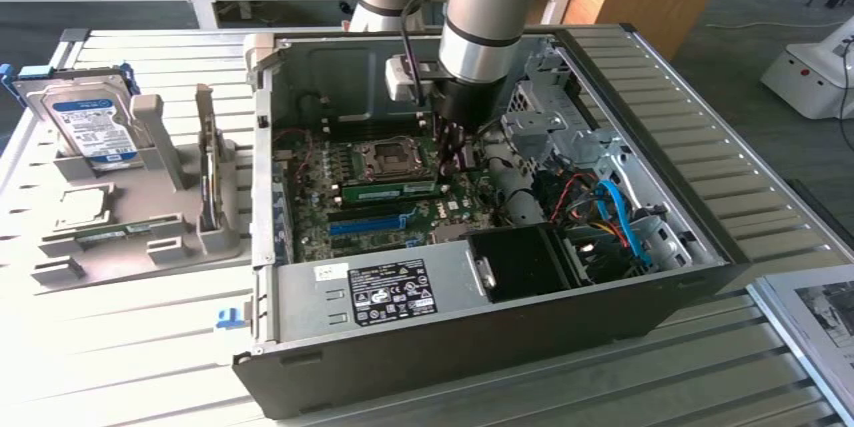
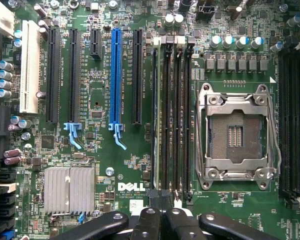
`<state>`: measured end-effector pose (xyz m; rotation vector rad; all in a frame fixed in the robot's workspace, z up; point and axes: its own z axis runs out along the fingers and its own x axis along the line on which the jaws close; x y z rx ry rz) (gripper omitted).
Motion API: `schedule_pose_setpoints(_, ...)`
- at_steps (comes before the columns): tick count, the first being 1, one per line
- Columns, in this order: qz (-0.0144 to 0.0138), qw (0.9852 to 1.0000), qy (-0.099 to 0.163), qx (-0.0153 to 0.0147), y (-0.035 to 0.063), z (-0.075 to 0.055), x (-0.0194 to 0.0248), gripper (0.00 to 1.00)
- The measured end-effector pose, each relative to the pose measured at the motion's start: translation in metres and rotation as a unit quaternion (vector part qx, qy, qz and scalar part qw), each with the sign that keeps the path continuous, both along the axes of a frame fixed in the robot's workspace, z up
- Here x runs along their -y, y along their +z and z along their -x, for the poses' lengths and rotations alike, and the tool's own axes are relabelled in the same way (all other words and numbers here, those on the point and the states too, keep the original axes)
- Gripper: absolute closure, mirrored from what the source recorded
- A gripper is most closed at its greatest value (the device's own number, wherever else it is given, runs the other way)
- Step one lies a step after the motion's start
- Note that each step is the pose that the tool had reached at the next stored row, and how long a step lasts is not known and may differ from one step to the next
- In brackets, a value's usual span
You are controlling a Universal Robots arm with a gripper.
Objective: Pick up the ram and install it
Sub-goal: 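Press down the ram until it locks into place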
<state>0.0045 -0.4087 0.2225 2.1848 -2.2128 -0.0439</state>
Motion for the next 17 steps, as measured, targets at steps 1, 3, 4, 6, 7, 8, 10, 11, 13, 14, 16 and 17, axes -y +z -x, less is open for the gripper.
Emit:
schedule_pose_setpoints(1,0.0000,1.0000,0.000,0.0000,0.0000,0.0000,0.0000,0.89)
schedule_pose_setpoints(3,0.0000,1.0000,0.000,0.0000,-0.0001,0.0000,0.0000,0.89)
schedule_pose_setpoints(4,-0.0001,1.0000,0.000,0.0000,-0.0001,0.0000,0.0000,0.89)
schedule_pose_setpoints(6,-0.0001,1.0000,0.000,0.0000,-0.0001,0.0000,0.0000,0.89)
schedule_pose_setpoints(7,-0.0001,1.0000,0.000,0.0001,-0.0003,0.0000,0.0000,0.89)
schedule_pose_setpoints(8,0.0000,1.0000,0.000,0.0000,-0.0006,0.0000,0.0000,0.89)
schedule_pose_setpoints(10,0.0000,1.0000,0.000,0.0000,-0.0006,0.0000,0.0000,0.89)
schedule_pose_setpoints(11,0.0000,1.0000,0.000,0.0000,-0.0006,0.0000,0.0000,0.89)
schedule_pose_setpoints(13,-0.0004,1.0000,0.000,0.0001,-0.0001,0.0000,-0.0001,0.89)
schedule_pose_setpoints(14,-0.0006,1.0000,0.000,-0.0001,0.0006,0.0000,-0.0001,0.89)
schedule_pose_setpoints(16,-0.0001,1.0000,0.000,-0.0002,0.0030,0.0000,0.0000,0.89)
schedule_pose_setpoints(17,-0.0001,1.0000,0.000,-0.0002,0.0040,-0.0001,0.0000,0.89)
